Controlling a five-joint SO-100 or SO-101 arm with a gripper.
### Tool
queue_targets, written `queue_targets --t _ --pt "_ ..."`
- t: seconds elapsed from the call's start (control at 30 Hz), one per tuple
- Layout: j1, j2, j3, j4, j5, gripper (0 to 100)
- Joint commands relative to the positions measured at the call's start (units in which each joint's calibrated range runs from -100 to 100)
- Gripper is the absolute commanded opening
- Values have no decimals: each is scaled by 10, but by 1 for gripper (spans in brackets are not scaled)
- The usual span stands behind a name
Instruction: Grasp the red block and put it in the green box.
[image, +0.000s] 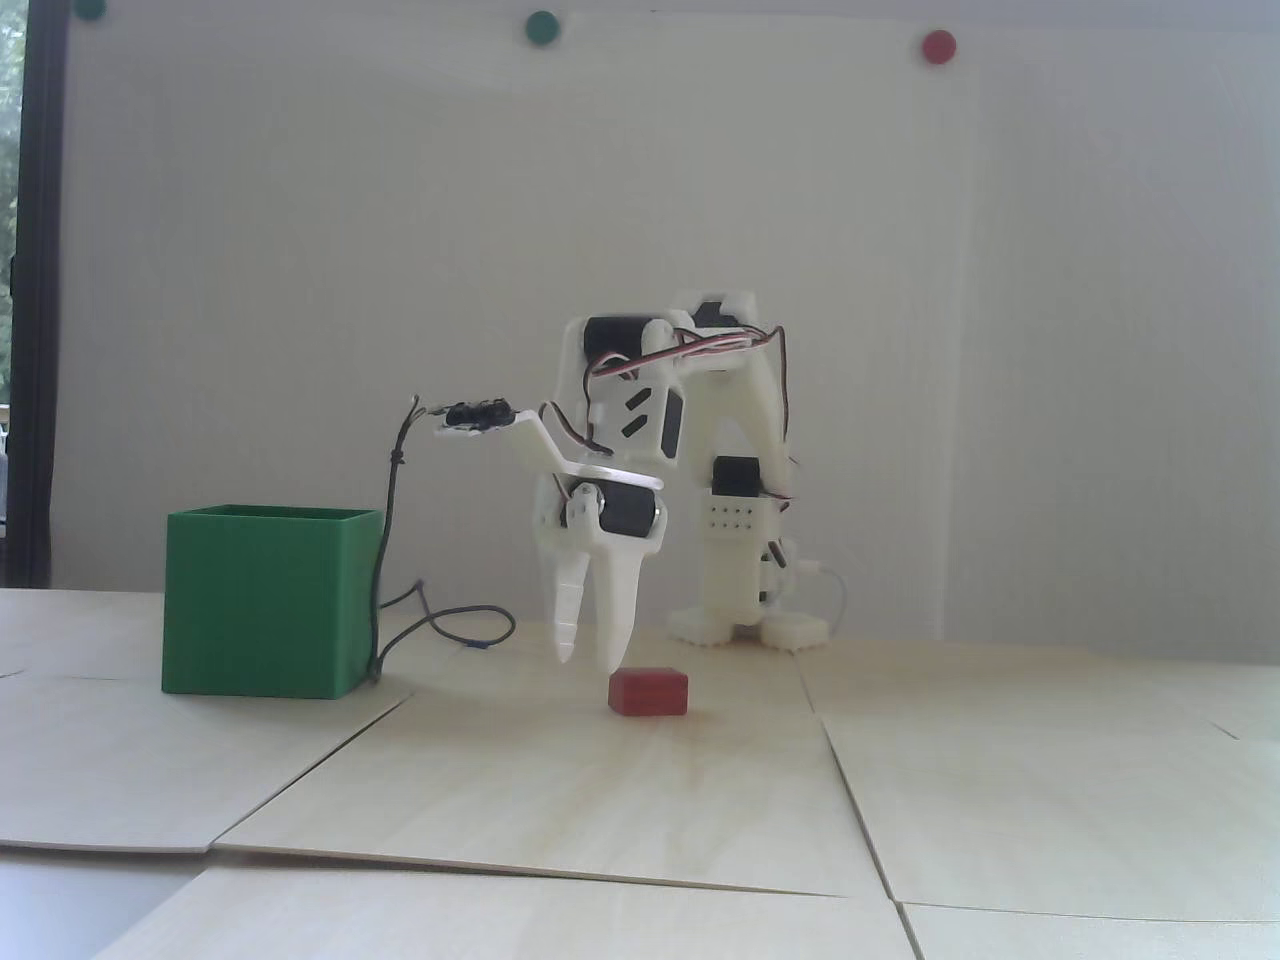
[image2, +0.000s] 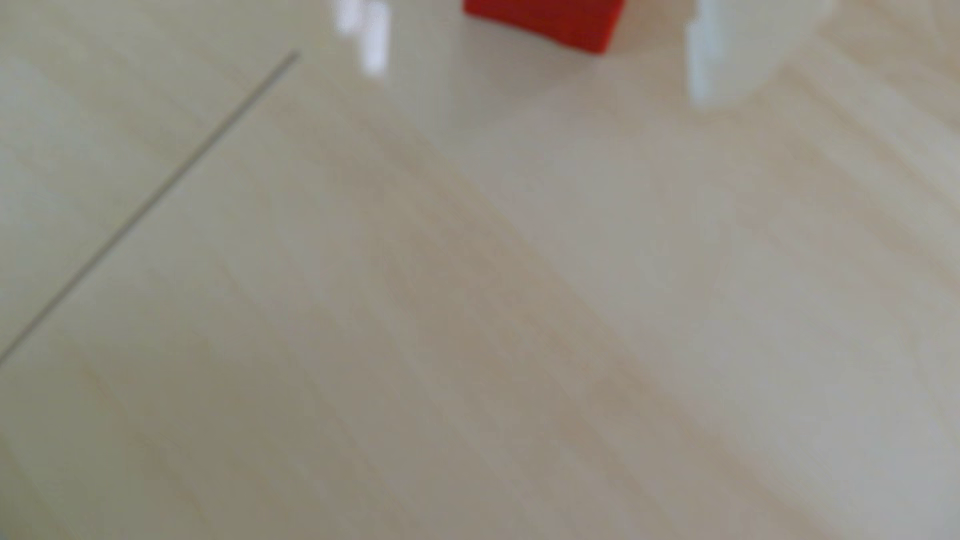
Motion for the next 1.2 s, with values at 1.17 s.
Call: queue_targets --t 1.17 --pt "-5 -141 46 -3 20 21"
